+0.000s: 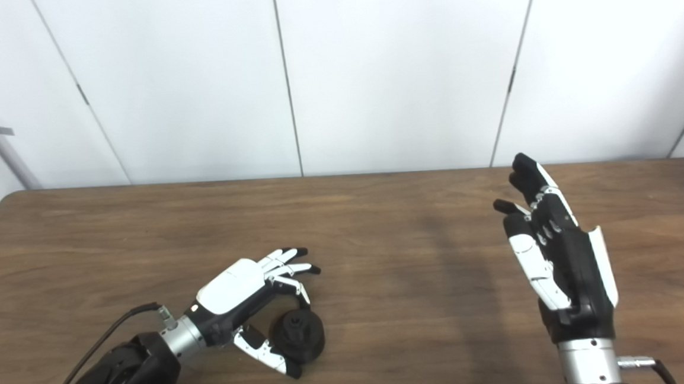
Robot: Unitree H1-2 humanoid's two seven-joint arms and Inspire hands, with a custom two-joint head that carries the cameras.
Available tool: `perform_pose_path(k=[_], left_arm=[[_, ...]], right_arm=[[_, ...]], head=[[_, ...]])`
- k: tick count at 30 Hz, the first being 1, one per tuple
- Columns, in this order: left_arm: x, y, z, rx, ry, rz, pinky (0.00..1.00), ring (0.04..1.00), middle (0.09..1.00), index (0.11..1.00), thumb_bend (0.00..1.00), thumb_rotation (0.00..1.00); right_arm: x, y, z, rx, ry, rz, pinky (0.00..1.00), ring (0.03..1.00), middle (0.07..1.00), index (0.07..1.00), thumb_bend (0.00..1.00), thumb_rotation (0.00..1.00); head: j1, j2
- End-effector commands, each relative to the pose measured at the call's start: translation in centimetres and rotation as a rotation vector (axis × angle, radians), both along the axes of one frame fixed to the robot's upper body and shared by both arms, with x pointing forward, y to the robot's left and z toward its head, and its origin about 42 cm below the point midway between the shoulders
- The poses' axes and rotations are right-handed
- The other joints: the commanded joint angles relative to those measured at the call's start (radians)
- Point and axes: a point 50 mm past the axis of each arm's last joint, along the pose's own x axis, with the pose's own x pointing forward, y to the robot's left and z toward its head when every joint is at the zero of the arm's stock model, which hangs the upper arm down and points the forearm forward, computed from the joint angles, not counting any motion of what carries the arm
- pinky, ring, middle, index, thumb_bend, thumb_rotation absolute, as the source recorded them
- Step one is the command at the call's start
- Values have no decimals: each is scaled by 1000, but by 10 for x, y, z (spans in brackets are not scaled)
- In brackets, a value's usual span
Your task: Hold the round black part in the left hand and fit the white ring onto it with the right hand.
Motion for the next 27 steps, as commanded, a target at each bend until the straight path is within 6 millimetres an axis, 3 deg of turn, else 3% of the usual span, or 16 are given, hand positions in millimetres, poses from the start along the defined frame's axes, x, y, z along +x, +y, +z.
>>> perform_pose_path(k=[1, 14, 18, 20, 23, 27], left_arm=[[6, 4, 4, 17, -16, -5, 1000, 1000, 892, 481, 525, 58], [7, 7, -3, 18, 27, -3, 1000, 1000, 898, 481, 525, 58], [8, 11, -3, 36, 20, -7, 1000, 1000, 895, 481, 525, 58], [8, 13, -4, 39, 18, -7, 1000, 1000, 891, 481, 525, 57], [7, 18, -6, 44, 20, -6, 1000, 1000, 889, 481, 525, 57], [6, 24, -8, 57, 25, -10, 1000, 1000, 884, 482, 525, 58]], right_arm=[[-6, -2, 19, -25, -73, -11, 800, 923, 935, 899, 337, 712], [-15, -20, 47, -99, -111, -14, 793, 890, 922, 904, 292, 738], [-18, -32, 62, -255, -74, -85, 801, 897, 906, 876, 312, 740], [-17, -41, 69, -332, -81, -144, 771, 871, 874, 843, 356, 635], [-10, -56, 79, -366, -83, -198, 512, 711, 816, 798, 428, 382], [7, -74, 92, -396, -62, -250, 667, 804, 813, 780, 527, 251]], head=[[-2, 4], [-46, 4], [-107, -3], [-137, -1], [-160, -6], [-198, -7]])
